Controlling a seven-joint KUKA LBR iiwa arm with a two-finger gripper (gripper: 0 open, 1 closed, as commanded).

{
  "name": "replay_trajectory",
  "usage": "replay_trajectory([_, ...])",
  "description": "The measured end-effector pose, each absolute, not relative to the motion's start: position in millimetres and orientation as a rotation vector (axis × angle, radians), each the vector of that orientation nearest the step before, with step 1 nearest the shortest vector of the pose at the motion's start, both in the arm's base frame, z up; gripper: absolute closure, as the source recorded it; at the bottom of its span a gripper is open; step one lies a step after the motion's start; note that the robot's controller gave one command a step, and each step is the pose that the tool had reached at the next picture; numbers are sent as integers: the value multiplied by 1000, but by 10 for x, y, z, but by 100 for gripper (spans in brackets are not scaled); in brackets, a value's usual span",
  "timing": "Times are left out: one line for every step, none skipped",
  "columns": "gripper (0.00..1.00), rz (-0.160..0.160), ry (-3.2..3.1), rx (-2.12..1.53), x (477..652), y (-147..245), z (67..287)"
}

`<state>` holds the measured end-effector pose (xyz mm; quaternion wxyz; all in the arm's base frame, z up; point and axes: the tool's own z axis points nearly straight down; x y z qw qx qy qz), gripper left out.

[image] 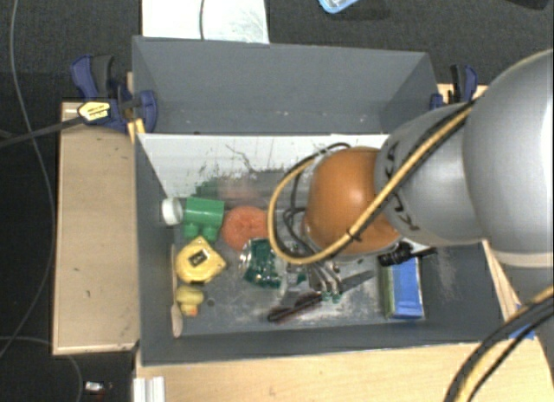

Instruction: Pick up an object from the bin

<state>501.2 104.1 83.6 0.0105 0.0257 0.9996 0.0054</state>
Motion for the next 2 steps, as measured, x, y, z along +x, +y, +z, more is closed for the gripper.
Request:
replay_trajectory([100, 17, 3120, 82, 5011, 1043, 835])
replay_trajectory([100, 18, 3117, 100, 5015, 982, 1085])
